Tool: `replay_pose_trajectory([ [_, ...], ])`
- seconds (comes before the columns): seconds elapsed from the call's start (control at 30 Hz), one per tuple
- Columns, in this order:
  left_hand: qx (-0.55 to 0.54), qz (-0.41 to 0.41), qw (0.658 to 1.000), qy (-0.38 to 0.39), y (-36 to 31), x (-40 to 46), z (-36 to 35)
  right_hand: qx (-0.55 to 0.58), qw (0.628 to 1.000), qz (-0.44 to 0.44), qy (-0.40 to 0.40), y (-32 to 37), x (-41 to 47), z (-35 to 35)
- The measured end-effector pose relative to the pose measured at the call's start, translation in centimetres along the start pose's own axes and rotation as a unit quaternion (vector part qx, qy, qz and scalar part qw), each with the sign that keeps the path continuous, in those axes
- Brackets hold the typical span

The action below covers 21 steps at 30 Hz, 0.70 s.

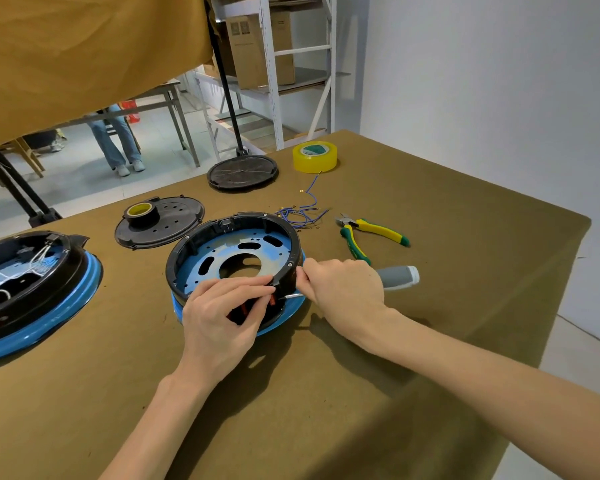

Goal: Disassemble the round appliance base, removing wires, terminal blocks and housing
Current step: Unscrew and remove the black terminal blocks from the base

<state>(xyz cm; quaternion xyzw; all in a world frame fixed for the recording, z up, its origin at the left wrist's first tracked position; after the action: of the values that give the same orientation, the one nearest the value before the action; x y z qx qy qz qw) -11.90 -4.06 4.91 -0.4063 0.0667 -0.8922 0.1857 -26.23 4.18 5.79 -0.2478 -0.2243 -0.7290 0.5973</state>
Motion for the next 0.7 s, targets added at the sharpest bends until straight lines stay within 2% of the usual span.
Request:
replay_pose_trajectory([
  [0.13,0.001,0.003,1.000,0.000,0.0,0.1,0.0,0.078,0.995,0.053,-0.034,-0.4,1.0,0.2],
  [0.27,-0.002,0.006,1.000,0.002,0.1,0.1,0.0,0.116,0.980,0.155,-0.047,-0.3,2.4,-0.6],
  [0.37,-0.006,0.004,1.000,0.004,0.3,0.1,0.0,0.132,0.974,0.177,-0.050,-0.3,3.0,-1.2],
  [0.43,-0.007,0.004,1.000,0.005,0.4,0.0,0.0,0.141,0.976,0.155,-0.052,-0.5,2.5,-1.3],
  [0.6,-0.007,0.000,1.000,0.007,0.5,0.0,0.1,0.120,0.991,0.011,-0.062,-1.3,0.3,-0.4],
  [0.7,-0.010,0.007,1.000,0.008,0.3,0.0,0.1,0.096,0.994,-0.018,-0.043,-1.0,-0.2,-0.1],
])
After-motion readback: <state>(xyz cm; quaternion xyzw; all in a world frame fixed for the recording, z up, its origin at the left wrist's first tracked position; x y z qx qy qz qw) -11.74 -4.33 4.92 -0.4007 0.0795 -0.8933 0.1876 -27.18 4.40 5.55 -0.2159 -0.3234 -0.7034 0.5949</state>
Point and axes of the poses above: each hand's wrist, its own x-axis towards the middle knuckle, its own z-axis out of the back of the hand, y = z × x, the point moved 9 cm from there along x, towards the middle knuckle, and after that the axes turned 10 degrees about x, right-handed, at the moved point
